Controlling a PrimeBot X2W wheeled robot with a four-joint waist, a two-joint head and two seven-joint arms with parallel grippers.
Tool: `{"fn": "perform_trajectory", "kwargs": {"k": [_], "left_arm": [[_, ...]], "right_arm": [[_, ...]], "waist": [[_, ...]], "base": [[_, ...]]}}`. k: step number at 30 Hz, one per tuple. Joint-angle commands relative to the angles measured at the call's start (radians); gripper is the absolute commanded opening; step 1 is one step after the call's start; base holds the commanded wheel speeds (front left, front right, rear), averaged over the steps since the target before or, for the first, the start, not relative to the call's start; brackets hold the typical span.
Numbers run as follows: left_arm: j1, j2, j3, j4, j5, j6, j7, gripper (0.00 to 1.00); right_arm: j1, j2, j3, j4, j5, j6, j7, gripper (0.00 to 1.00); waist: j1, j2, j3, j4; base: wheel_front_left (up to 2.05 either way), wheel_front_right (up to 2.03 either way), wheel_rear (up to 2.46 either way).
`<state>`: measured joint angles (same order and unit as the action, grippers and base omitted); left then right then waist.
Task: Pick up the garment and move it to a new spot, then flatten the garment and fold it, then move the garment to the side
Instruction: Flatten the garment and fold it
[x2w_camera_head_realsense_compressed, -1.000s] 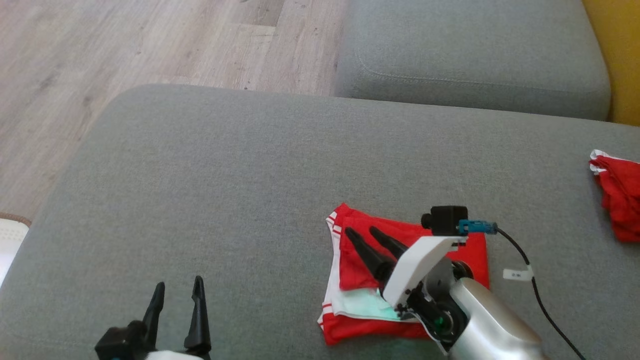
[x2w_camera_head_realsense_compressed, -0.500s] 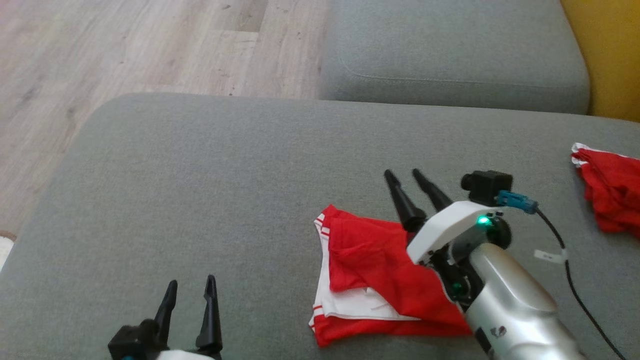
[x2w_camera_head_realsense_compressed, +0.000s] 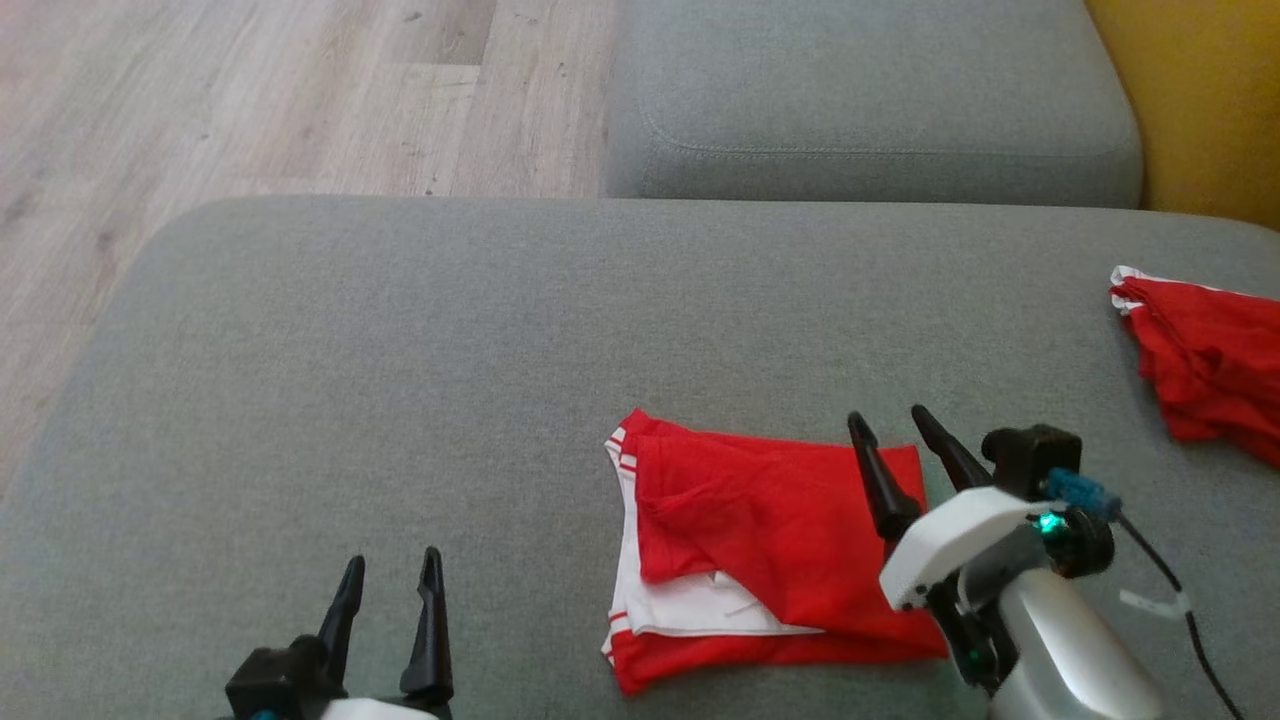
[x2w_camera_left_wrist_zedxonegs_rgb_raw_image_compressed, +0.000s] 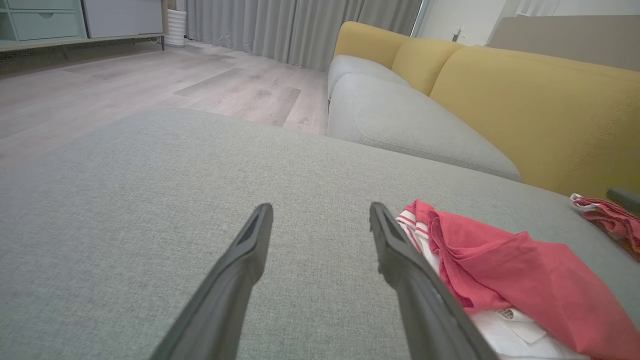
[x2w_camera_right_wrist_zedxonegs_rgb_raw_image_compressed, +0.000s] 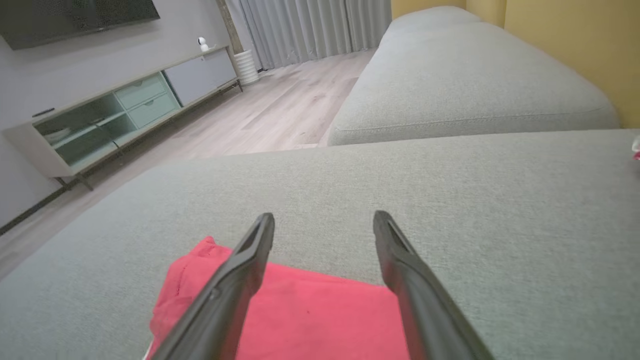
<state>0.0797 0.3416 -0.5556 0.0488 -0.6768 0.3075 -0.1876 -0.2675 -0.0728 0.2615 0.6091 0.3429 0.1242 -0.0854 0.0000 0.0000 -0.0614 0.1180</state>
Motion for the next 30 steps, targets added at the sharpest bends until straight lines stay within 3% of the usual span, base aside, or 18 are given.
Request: {"fn": "perform_trajectory", "kwargs": {"k": [1, 2, 3, 6, 7, 17, 30], "left_arm": [[-0.065, 0.005, 0.03, -0.025, 0.006, -0.003, -0.011, 1.0], [-0.066, 0.005, 0.029, -0.024, 0.006, -0.004, -0.011, 1.0], [-0.066, 0.006, 0.029, -0.024, 0.006, -0.004, -0.011, 1.0], [-0.067, 0.009, 0.031, -0.024, 0.005, -0.002, -0.012, 1.0], [-0.068, 0.01, 0.032, -0.024, 0.005, -0.002, -0.012, 1.0], [-0.087, 0.014, 0.032, -0.023, 0.009, -0.002, -0.012, 1.0], [-0.086, 0.021, 0.038, -0.025, 0.004, 0.005, -0.014, 1.0]], "right_arm": [[-0.031, 0.01, 0.013, -0.04, -0.013, 0.007, -0.002, 1.0], [-0.018, 0.011, 0.007, -0.047, -0.033, 0.007, 0.001, 0.8], [-0.006, 0.013, 0.002, -0.053, -0.047, 0.007, 0.006, 0.51], [0.02, 0.016, 0.007, -0.066, -0.093, 0.007, 0.019, 0.09], [0.024, 0.017, 0.014, -0.065, -0.113, 0.007, 0.021, 0.0], [0.012, 0.022, 0.115, 0.051, -0.138, 0.007, 0.016, 0.0], [-0.039, 0.022, 0.452, 0.091, 0.016, 0.007, 0.028, 0.0]], "waist": [[0.0, 0.0, 0.001, 0.002], [0.0, 0.0, 0.003, 0.004], [0.0, 0.0, 0.005, 0.006], [0.0, 0.0, 0.011, 0.015], [0.0, 0.0, 0.014, 0.019], [0.0, 0.0, 0.036, 0.082], [0.0, 0.0, 0.046, 0.126]], "base": [[0.0, 0.0, 0.0], [0.0, 0.0, 0.0], [0.0, 0.0, 0.0], [0.0, 0.0, 0.0], [0.0, 0.0, 0.0], [0.0, 0.0, 0.0], [0.0, 0.0, 0.0]]}}
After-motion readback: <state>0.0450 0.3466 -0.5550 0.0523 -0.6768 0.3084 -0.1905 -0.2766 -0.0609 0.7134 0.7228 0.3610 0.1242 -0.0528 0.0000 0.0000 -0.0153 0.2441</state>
